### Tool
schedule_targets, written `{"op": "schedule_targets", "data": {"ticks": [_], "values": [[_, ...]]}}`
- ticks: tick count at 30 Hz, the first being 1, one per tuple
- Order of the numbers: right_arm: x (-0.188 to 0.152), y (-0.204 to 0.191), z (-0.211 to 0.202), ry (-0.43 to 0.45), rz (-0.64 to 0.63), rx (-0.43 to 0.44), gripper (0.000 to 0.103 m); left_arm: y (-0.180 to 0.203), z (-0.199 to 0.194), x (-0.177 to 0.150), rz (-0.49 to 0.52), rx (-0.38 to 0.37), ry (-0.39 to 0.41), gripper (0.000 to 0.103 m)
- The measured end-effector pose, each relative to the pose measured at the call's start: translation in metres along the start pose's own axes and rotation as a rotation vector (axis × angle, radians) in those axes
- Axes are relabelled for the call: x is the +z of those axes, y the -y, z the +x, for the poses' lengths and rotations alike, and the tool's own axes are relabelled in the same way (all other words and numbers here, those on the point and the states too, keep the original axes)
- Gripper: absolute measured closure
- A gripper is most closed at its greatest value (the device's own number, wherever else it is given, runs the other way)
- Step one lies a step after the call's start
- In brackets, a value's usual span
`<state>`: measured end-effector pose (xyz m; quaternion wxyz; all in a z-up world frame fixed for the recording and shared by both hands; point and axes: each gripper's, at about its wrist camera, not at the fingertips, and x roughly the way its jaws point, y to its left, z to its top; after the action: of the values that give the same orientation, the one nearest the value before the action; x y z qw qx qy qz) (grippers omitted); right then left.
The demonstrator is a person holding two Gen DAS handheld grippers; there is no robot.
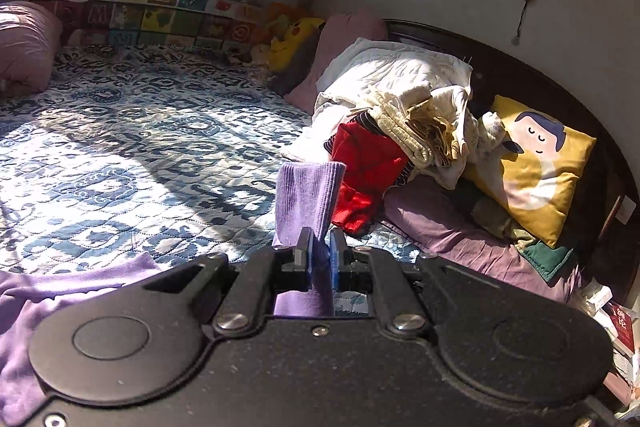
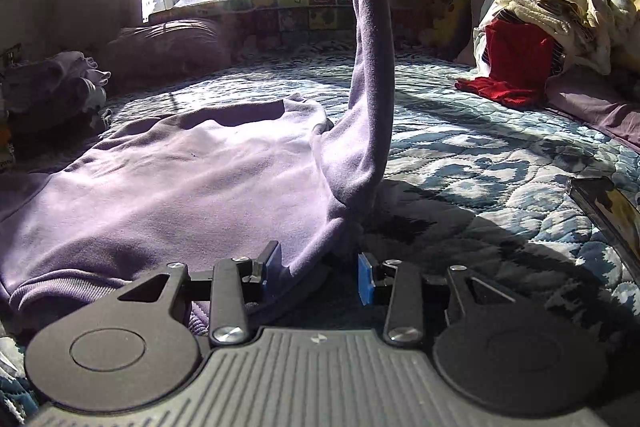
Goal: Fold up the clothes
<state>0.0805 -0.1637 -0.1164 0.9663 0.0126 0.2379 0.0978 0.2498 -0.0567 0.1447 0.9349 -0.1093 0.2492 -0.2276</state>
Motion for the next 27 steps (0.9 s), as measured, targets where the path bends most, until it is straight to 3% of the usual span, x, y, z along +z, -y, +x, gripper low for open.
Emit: {"op": "schedule_targets", "data": {"ticks": [6,15,22,27], "values": [[-0.003,-0.013,-0.007,0.024,-0.107,-0.018,0.065,-0.070,-0.078,-0.010,-0.099,0.061,0.086,0.097],[-0.008,-0.033,-0.017,0.050,-0.249,-0.032,0.068,-0.153,-0.148,-0.053,-0.216,0.144,0.122,0.097],[-0.006,-0.020,-0.015,0.013,-0.157,0.009,0.072,-0.218,-0.170,-0.105,-0.305,0.247,0.097,0.097],[-0.008,-0.025,-0.017,0.010,-0.189,0.021,0.072,-0.273,-0.164,-0.154,-0.402,0.340,0.040,0.097]]}}
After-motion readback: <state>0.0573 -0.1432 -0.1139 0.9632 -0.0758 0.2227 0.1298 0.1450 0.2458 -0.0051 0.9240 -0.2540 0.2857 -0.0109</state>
